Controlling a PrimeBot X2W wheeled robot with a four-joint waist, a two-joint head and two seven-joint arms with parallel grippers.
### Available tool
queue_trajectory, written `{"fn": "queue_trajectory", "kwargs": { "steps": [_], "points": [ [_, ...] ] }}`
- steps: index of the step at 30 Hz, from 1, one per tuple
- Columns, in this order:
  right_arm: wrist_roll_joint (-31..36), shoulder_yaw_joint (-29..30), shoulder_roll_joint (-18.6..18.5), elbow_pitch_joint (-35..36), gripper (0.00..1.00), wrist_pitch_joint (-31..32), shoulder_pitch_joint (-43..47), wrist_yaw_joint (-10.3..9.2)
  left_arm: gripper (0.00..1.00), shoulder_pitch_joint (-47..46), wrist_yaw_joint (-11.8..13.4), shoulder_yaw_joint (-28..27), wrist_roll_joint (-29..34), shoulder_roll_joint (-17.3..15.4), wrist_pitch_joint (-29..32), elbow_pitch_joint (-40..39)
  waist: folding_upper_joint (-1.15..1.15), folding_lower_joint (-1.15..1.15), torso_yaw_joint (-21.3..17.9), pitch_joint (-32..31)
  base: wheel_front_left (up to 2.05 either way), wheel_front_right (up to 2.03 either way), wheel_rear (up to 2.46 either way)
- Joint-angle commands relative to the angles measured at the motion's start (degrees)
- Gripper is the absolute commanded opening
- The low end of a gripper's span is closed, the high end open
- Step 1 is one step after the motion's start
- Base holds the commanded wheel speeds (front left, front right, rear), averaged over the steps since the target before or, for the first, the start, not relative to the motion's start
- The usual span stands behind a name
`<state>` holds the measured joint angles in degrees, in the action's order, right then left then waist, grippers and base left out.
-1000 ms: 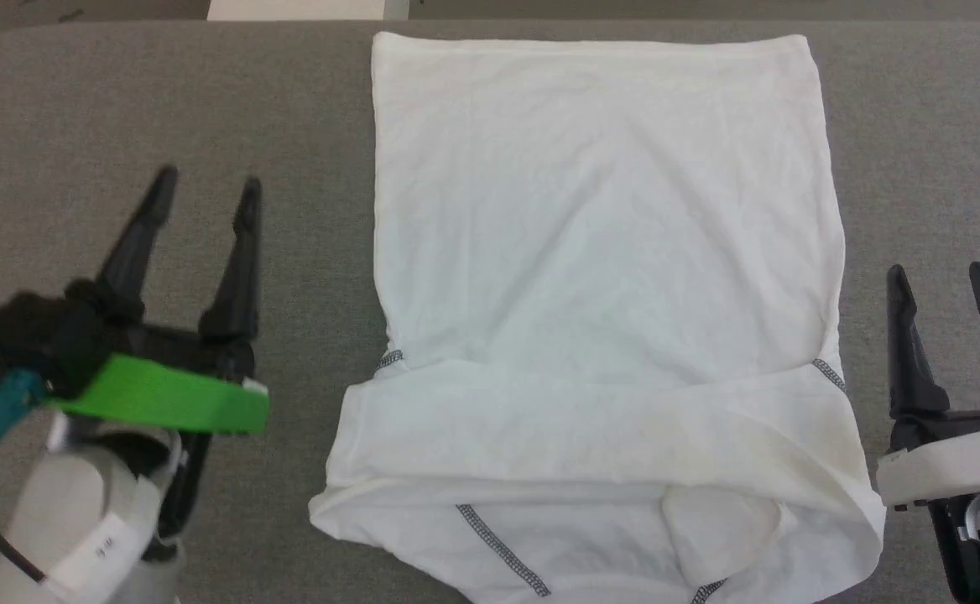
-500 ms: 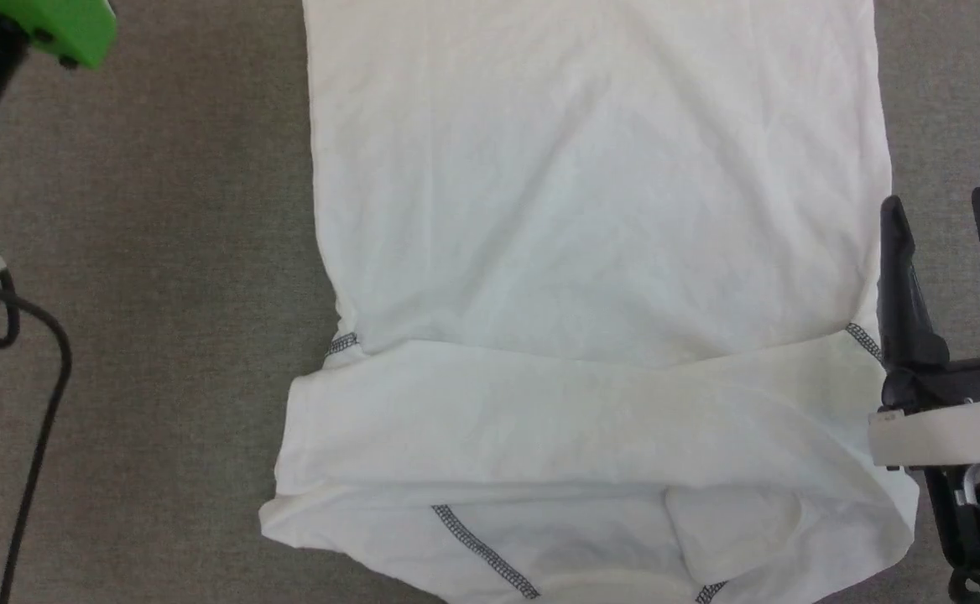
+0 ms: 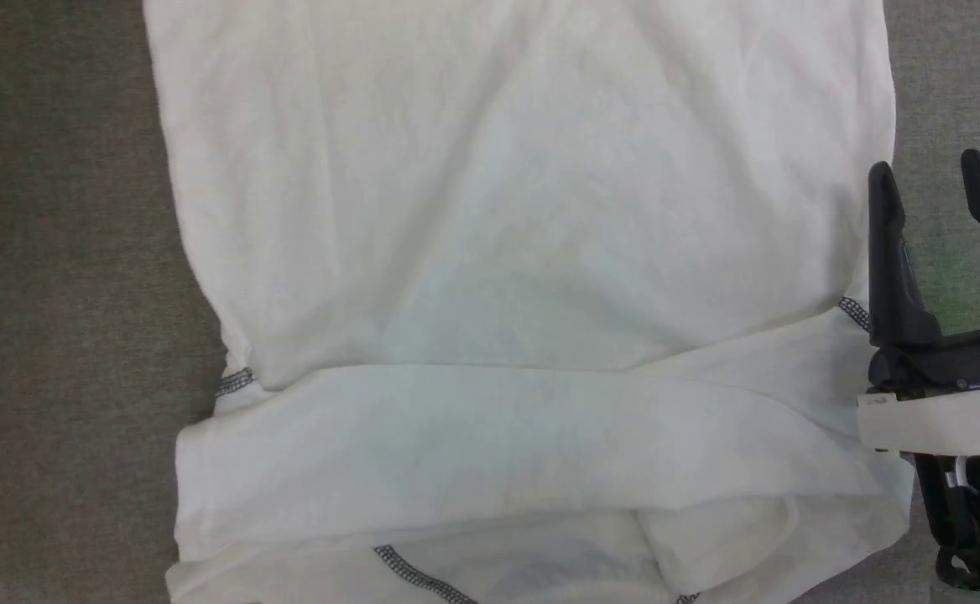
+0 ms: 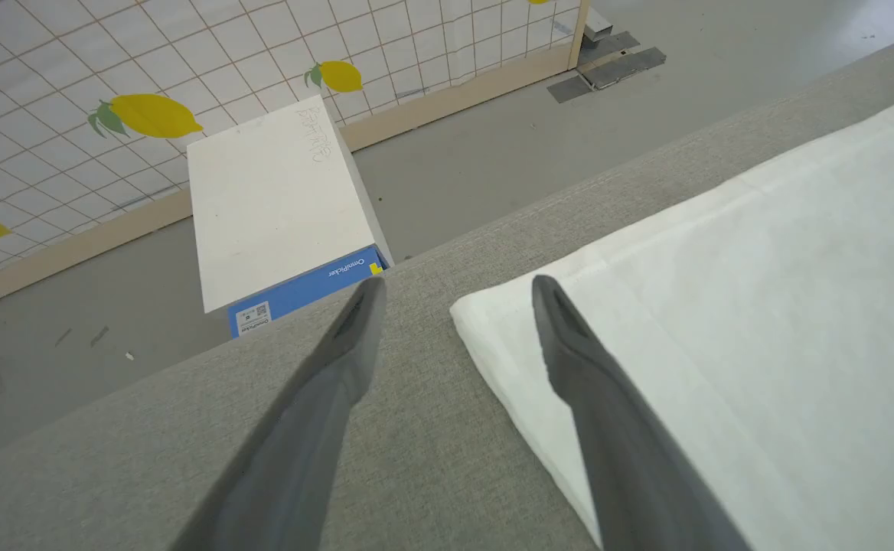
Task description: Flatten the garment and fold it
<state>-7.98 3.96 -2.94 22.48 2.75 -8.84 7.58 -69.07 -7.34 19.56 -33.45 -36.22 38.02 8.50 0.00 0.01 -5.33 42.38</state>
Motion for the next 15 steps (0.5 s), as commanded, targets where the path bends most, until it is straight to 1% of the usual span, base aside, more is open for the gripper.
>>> {"fn": "queue_trajectory", "kwargs": {
  "steps": [1,10,11,12,13,15],
  "points": [
    [-0.61,-0.08,0.06,-0.42,1.00,-0.87,-1.05,-0.09,1.00,-1.10,-0.14,0.14,-0.07,-0.88,0.37,0.48,0.00,-0.01,-3.34,3.40,0.00,0.00,0.00],
    [-1.41,-0.09,0.06,-1.78,1.00,-2.50,-1.10,-0.09,1.00,0.25,0.76,-0.39,-0.29,-3.01,1.56,3.00,0.00,-0.01,-5.83,5.78,0.00,0.00,0.00],
    [-1.39,0.08,0.06,-1.83,1.00,-2.59,-1.09,-0.09,0.98,0.71,0.79,-0.03,-0.25,-3.37,2.42,3.39,0.00,-0.01,-5.98,5.93,0.00,0.00,0.00],
    [-1.38,0.19,0.06,-1.87,1.00,-2.65,-1.07,-0.09,0.71,1.17,0.73,0.49,-0.30,-3.73,3.39,3.63,0.00,-0.01,-6.05,5.98,0.00,0.00,0.00],
    [-1.37,0.30,0.06,-1.89,1.00,-2.72,-1.01,-0.09,0.00,1.88,0.68,1.03,-0.87,-4.09,5.21,4.10,0.00,-0.01,-6.10,5.99,0.00,0.00,0.00],
    [-1.35,0.43,0.06,-1.84,1.00,-2.72,-0.88,-0.09,0.00,2.89,1.02,0.98,-2.47,-4.26,7.72,4.37,0.00,-0.01,-6.13,5.99,0.00,0.00,0.00]
  ]
}}
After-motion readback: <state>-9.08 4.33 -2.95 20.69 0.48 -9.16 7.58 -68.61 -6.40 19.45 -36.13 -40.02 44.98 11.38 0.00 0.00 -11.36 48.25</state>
